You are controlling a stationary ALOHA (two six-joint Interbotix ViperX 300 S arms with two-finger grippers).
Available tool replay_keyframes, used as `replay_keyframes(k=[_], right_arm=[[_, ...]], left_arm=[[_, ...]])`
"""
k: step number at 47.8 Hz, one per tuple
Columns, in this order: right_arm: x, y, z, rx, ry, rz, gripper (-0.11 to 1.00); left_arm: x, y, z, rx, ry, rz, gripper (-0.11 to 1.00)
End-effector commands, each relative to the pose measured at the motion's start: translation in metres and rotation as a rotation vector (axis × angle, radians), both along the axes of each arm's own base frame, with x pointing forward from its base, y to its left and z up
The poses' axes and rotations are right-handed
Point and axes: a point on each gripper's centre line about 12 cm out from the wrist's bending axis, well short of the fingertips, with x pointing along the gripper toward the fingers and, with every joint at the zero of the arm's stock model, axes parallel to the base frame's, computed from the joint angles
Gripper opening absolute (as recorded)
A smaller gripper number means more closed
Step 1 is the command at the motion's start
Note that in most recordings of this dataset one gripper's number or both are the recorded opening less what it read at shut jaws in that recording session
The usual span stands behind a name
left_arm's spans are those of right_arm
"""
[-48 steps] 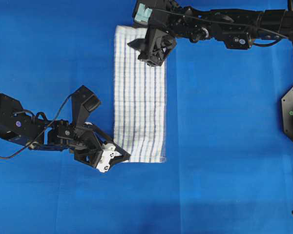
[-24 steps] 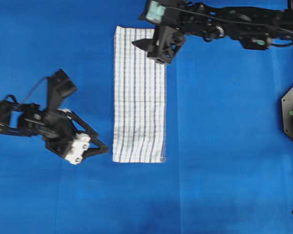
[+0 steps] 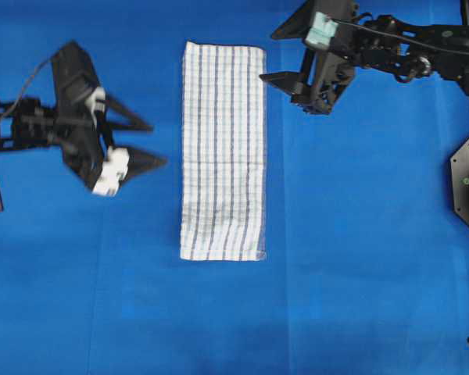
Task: Fold the blue towel.
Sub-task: 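Move both grippers to the strip's top corners and grasp them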
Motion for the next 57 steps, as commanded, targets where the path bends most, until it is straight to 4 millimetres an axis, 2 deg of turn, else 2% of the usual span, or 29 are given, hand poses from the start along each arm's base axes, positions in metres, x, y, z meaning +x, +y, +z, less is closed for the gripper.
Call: replay_keyframes(k=[1,6,10,22,33,39,51,57], right_arm=[[-0.001,-0.002,0.010,-0.019,-0.038,-0.010,0.88],[0.000,-0.008,0.002,-0.021,-0.032,-0.029,0.87],[0.002,-0.015,-0.010,-0.017,-0.013,-0.047,0.87],[0.008,-0.040,-0.046,-0.012,0.033,-0.111,0.87],[0.016,-0.057,-0.066,-0.020,0.042,-0.149,0.86],[0.022,-0.062,-0.079,-0.015,0.060,-0.154,0.85],[0.031,-0.068,-0.111,0.012,0.113,-0.161,0.85],[0.031,-0.070,-0.119,0.014,0.116,-0.170,0.85]], left_arm=[[0.008,0.024,0.010,0.077,-0.020,0.033,0.89],[0.014,0.048,0.005,0.155,0.010,0.057,0.89],[0.022,0.068,-0.007,0.208,0.049,0.075,0.89],[0.041,0.113,-0.031,0.245,0.095,0.156,0.89],[0.037,0.152,-0.056,0.265,0.133,0.244,0.89],[0.040,0.161,-0.071,0.271,0.143,0.265,0.89],[0.061,0.157,-0.094,0.265,0.169,0.232,0.89],[0.065,0.159,-0.105,0.260,0.185,0.230,0.89]])
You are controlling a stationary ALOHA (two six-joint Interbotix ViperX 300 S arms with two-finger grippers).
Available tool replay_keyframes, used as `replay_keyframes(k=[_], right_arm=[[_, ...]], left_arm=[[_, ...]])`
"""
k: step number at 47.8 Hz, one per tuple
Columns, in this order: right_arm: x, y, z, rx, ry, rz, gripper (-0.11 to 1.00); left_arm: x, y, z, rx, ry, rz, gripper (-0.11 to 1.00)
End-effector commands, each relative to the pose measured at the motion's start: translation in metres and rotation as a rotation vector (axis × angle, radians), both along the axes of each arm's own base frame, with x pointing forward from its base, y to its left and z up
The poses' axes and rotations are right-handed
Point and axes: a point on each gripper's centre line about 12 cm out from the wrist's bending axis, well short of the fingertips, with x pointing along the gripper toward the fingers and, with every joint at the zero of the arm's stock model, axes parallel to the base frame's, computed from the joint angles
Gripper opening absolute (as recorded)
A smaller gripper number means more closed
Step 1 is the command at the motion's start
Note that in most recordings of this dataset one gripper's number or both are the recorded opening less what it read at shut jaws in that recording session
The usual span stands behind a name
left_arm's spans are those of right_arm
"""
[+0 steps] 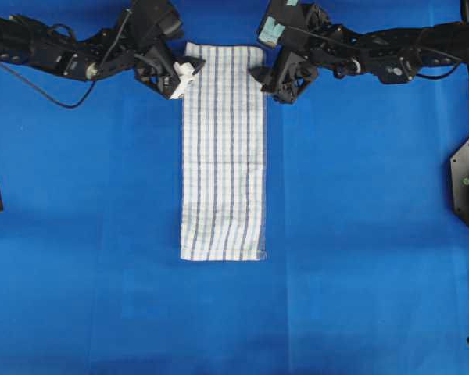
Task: Fold the blue towel.
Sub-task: 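Move both grippers to the strip's top corners and grasp them, then fold the top end down over the strip toward the bottom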
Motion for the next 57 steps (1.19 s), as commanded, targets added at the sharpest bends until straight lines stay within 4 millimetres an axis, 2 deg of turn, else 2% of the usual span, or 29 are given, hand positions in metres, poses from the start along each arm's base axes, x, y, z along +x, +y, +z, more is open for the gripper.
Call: replay_keyframes(k=[1,8,12,15,20,25,28,32,46,57], right_arm=[[0.005,-0.006,0.007,-0.020,-0.032,-0.011,0.85],[0.003,-0.005,0.006,-0.018,-0.027,-0.011,0.80],[0.003,-0.005,0.005,-0.018,-0.025,-0.010,0.69],[0.003,-0.005,0.005,-0.018,-0.025,-0.010,0.56],[0.003,-0.004,0.005,-0.015,-0.022,-0.009,0.31],[0.003,-0.004,0.004,-0.015,-0.019,-0.007,0.11],[0.003,-0.002,0.004,-0.015,-0.019,-0.002,0.03],[0.004,-0.001,0.004,-0.014,-0.019,0.000,0.00],[0.004,-0.001,0.010,-0.020,-0.030,0.002,0.00],[0.000,0.007,0.042,-0.041,-0.082,0.016,0.00]], left_arm=[[0.007,0.003,0.002,0.008,-0.017,0.001,0.89],[0.006,0.004,-0.005,0.001,-0.003,0.003,0.88],[0.006,0.003,-0.005,-0.001,-0.001,0.001,0.86],[0.006,0.002,-0.005,-0.003,0.001,-0.001,0.81],[0.006,-0.001,-0.006,-0.008,0.008,-0.009,0.64],[0.005,-0.003,-0.007,-0.009,0.012,-0.011,0.36],[0.003,-0.003,-0.007,-0.008,0.012,-0.011,0.18],[0.004,-0.004,-0.007,-0.007,0.011,-0.012,0.03],[0.011,-0.010,0.004,0.006,-0.015,-0.033,0.04],[0.007,-0.020,0.039,0.031,-0.074,-0.054,0.04]])
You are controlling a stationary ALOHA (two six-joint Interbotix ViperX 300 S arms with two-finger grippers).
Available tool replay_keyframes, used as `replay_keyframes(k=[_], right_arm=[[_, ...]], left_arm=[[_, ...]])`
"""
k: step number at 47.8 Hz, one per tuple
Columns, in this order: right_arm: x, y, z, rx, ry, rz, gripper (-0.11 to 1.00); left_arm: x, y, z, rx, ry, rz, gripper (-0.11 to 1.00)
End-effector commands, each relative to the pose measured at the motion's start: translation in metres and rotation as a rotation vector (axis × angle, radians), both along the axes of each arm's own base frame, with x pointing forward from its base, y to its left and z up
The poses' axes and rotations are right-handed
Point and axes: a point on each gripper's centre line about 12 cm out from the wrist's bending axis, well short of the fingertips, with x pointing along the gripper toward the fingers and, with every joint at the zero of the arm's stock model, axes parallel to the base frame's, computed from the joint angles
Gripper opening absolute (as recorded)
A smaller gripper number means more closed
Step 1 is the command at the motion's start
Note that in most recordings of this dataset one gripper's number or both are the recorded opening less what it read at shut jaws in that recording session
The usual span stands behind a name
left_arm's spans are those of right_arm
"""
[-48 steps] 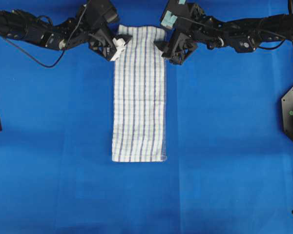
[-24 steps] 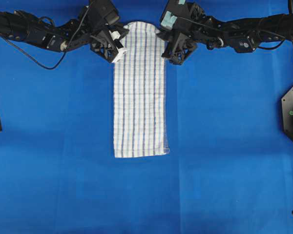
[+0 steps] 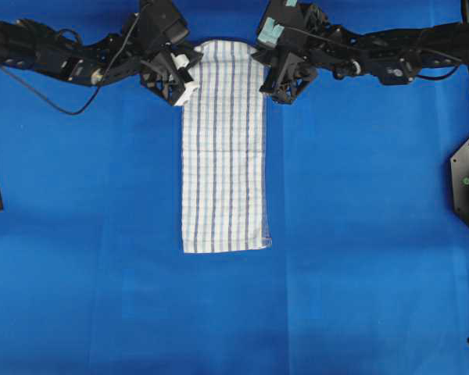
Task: Fold the blue towel.
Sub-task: 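Fold the top end down over the strip toward the bottom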
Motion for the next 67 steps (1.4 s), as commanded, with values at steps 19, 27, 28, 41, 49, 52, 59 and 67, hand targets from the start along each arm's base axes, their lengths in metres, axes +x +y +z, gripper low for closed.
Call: replay_keyframes(k=[19,27,28,41,49,52,59,67], right_arm=[[-0.014,0.061,0.070,-0.034,-0.147,0.110,0.00],[-0.020,0.100,0.079,-0.010,-0.179,0.188,0.00],[-0.020,0.105,0.080,-0.006,-0.182,0.199,0.00],[-0.022,0.168,0.076,0.071,-0.189,0.325,0.00],[-0.022,0.193,0.071,0.101,-0.182,0.379,0.00],[-0.021,0.199,0.068,0.112,-0.179,0.386,0.00],[-0.018,0.213,0.060,0.134,-0.168,0.403,0.00],[-0.015,0.230,0.051,0.153,-0.151,0.427,0.00]], left_arm=[[-0.009,-0.062,0.083,0.025,-0.135,-0.148,0.04],[-0.011,-0.094,0.097,0.018,-0.157,-0.233,0.04],[-0.011,-0.098,0.097,0.016,-0.156,-0.246,0.04],[-0.009,-0.158,0.092,-0.029,-0.146,-0.394,0.04],[-0.008,-0.189,0.089,-0.057,-0.148,-0.460,0.04],[-0.007,-0.199,0.087,-0.064,-0.142,-0.485,0.04],[-0.005,-0.226,0.080,-0.078,-0.124,-0.551,0.04],[-0.003,-0.243,0.067,-0.085,-0.090,-0.592,0.04]])
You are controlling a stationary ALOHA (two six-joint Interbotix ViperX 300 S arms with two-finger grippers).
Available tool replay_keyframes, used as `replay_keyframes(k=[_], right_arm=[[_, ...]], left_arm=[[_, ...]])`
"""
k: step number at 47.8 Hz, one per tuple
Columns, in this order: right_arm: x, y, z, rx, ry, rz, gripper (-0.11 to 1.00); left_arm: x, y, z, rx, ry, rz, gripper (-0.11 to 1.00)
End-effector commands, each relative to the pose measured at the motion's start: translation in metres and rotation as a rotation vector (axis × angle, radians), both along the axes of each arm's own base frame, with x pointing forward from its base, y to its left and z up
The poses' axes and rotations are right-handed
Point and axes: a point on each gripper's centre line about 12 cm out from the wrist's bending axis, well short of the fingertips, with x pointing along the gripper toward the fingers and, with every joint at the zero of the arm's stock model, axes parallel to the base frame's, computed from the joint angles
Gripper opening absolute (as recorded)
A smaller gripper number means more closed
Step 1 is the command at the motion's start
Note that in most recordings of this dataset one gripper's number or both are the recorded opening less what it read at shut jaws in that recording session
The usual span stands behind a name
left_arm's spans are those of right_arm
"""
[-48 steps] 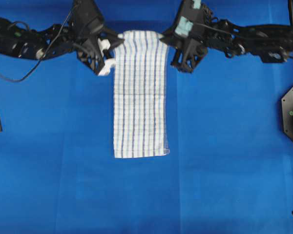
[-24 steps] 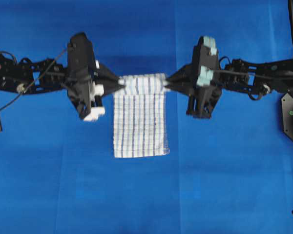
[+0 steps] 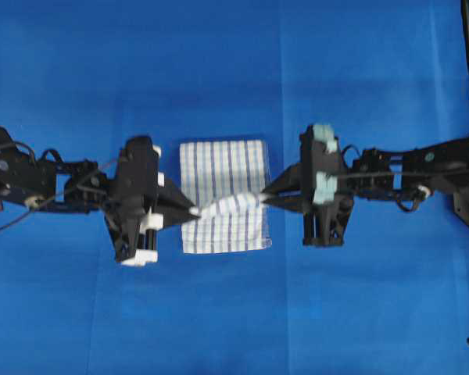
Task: Fold the blue towel.
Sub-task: 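Fold the top end down over the strip toward the bottom, then open both grippers and withdraw them sideways from the towel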
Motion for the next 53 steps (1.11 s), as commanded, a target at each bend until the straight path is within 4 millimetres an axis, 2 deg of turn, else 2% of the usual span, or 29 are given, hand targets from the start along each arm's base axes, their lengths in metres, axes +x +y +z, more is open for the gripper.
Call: replay_keyframes(k=[1,7,18,27,30,33,38,42,46,50,53], right_arm=[[0.005,0.005,0.004,0.008,-0.025,0.001,0.00],[0.007,0.012,-0.003,0.016,-0.016,0.000,0.00],[0.008,0.011,-0.009,0.022,0.002,-0.011,0.00],[0.008,0.011,-0.012,0.020,0.009,-0.011,0.03],[0.008,0.012,-0.013,0.021,0.014,-0.009,0.08],[0.008,0.012,-0.012,0.024,0.014,-0.012,0.18],[0.008,0.012,-0.012,0.025,0.014,-0.011,0.48],[0.008,0.012,-0.011,0.025,0.012,-0.009,0.73],[0.007,0.012,-0.008,0.023,0.003,-0.006,0.91],[0.004,0.012,0.001,0.024,-0.015,0.001,0.89],[0.001,0.012,0.008,0.022,-0.031,0.011,0.86]], left_arm=[[0.004,-0.008,0.001,-0.002,-0.009,-0.018,0.04],[0.006,-0.009,-0.006,0.002,0.008,-0.019,0.04],[0.007,-0.007,-0.019,0.010,0.038,-0.013,0.04],[0.008,-0.006,-0.022,0.014,0.037,-0.008,0.04],[0.007,-0.006,-0.023,0.014,0.038,-0.006,0.04],[0.007,-0.004,-0.023,0.016,0.038,-0.004,0.04],[0.005,-0.002,-0.023,0.015,0.044,0.001,0.05],[0.003,-0.002,-0.020,0.013,0.041,-0.002,0.23],[0.000,-0.007,-0.014,0.010,0.037,-0.020,0.49],[-0.002,-0.009,-0.006,0.008,0.026,-0.033,0.73],[-0.004,-0.009,0.004,0.000,0.012,-0.038,0.87]])
